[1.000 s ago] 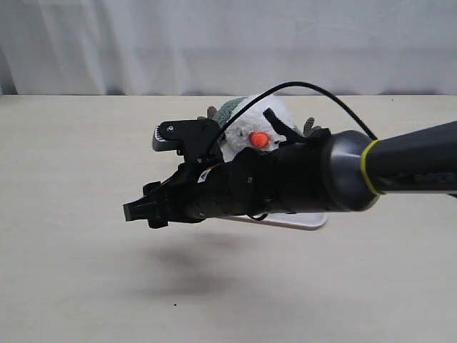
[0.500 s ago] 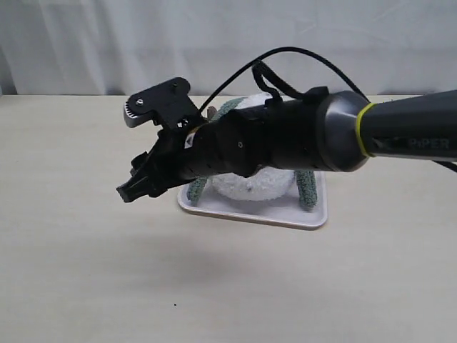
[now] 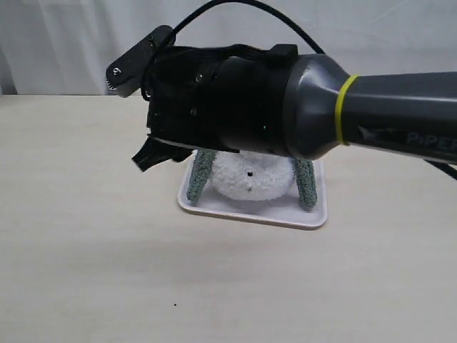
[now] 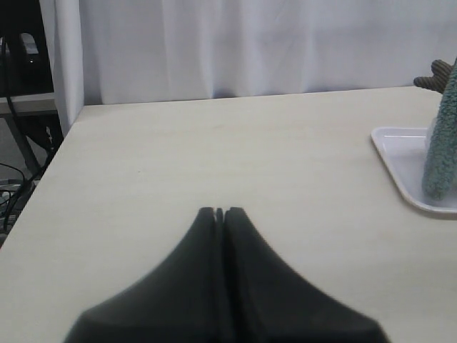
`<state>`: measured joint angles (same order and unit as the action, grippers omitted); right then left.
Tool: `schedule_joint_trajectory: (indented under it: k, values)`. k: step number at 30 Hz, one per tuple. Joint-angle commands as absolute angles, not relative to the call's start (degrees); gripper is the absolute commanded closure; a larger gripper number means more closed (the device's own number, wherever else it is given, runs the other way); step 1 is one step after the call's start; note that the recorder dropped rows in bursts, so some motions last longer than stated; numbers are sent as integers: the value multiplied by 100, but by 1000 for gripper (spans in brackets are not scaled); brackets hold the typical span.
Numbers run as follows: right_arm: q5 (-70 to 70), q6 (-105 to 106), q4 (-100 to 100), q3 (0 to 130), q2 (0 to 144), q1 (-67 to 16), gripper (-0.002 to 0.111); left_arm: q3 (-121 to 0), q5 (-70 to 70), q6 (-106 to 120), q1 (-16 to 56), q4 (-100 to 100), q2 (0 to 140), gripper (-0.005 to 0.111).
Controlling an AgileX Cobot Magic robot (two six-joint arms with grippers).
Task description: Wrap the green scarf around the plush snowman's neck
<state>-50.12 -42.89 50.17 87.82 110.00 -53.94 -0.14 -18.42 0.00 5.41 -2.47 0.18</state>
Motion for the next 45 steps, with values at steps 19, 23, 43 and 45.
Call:
schedule_joint_trajectory:
  k: [19,23,43,45]
  values:
    - [-3797,-7453,4299,8828,12601,-5118,38,0,-1767,0,528,-231,0,107]
    - [-3607,-7589,4329,8841,12740,-5006,40,0,-1767,0,528,-231,0,107]
    - [-3537,-7778,4634,8841,12951,-4750,44,0,-1767,0,528,-231,0,107]
    - [-3537,-7778,4795,8841,12951,-4750,47,0,-1767,0,528,-231,0,107]
